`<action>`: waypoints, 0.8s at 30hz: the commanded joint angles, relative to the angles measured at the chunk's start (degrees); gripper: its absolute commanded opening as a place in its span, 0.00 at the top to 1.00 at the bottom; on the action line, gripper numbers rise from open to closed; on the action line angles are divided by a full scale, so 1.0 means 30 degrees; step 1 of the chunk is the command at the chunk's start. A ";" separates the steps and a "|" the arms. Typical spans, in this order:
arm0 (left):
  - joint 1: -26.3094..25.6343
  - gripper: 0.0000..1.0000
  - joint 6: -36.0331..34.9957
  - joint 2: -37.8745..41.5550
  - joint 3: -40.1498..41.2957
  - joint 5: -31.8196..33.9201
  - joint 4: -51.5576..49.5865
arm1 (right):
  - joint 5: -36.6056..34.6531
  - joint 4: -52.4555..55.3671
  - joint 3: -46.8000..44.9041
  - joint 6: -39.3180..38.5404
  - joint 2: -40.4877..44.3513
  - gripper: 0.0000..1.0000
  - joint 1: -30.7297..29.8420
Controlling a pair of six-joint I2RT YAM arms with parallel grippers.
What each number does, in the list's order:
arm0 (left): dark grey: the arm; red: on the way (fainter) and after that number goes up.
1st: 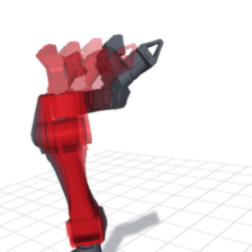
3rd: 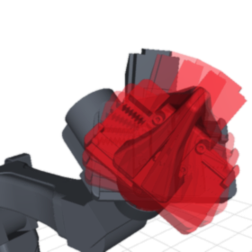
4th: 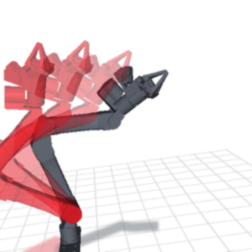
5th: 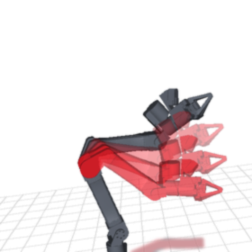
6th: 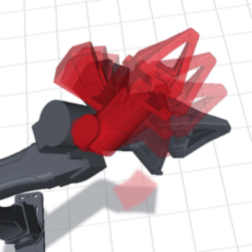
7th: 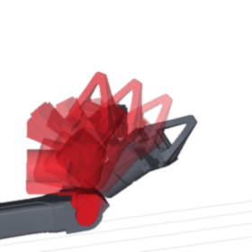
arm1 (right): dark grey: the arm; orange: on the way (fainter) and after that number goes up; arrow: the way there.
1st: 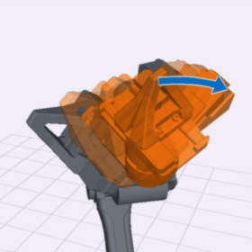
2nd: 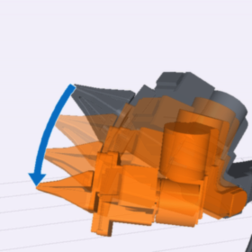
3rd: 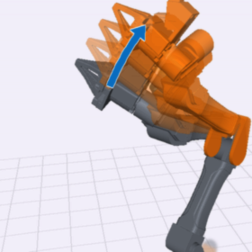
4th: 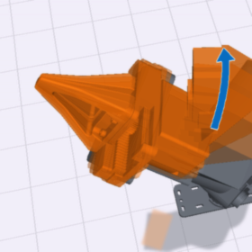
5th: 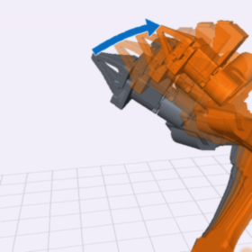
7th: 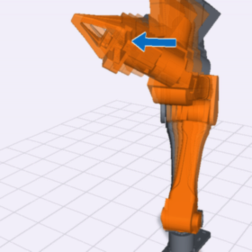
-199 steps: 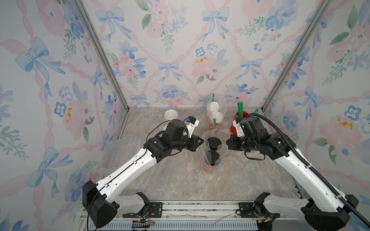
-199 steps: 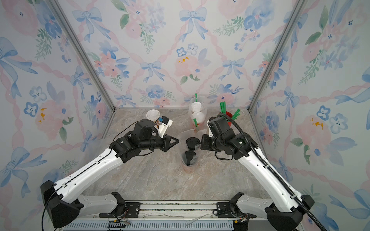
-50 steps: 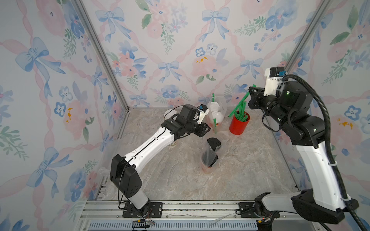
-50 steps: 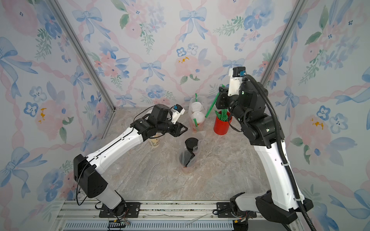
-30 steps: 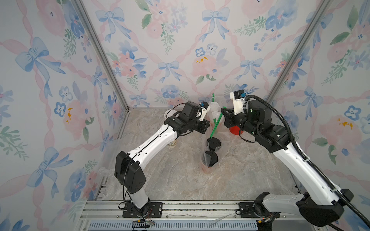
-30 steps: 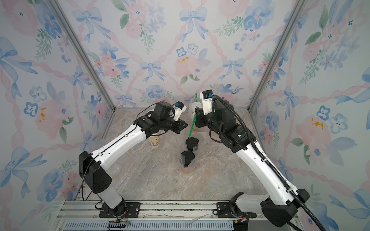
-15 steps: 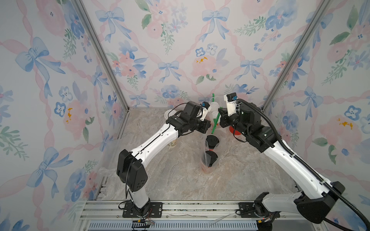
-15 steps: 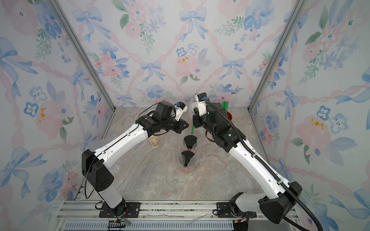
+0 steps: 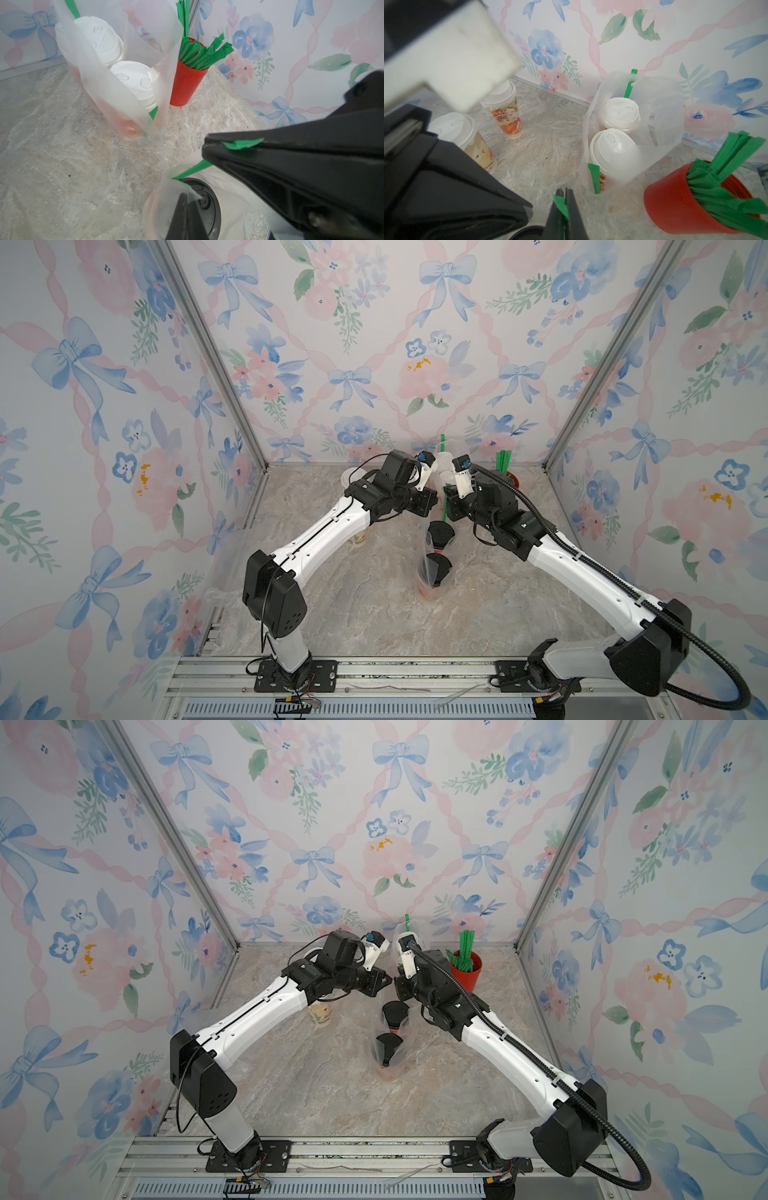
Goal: Pack milk tea into plastic carrier bags
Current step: Place the straw in the plastic carrier bag.
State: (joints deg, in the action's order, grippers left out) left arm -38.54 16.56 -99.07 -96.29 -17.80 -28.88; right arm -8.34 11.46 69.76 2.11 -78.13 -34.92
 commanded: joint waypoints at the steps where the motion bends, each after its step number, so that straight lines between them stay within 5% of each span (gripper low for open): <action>1: 0.0192 0.96 0.0106 0.0383 0.0275 0.0323 -0.0015 | 0.0617 -0.1582 -0.1045 0.0668 -0.0394 0.95 0.0165; 10: 0.0211 0.83 0.0091 0.0760 0.0469 0.0412 -0.0021 | 0.1088 -0.2720 -0.2591 0.1391 -0.0996 0.86 0.0649; 15: 0.0221 0.70 0.0106 0.1359 0.0560 0.0423 -0.0020 | 0.1008 -0.1685 -0.1760 0.1499 -0.0003 0.58 0.0682; 24: 0.0187 0.58 0.0215 0.3606 0.1982 0.0889 -0.0020 | 0.1030 0.2395 0.1644 0.2467 0.1239 0.48 0.1823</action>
State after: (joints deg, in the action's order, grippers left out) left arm -38.22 17.15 -91.05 -91.96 -16.05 -28.86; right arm -5.69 12.64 70.76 7.33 -75.61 -31.51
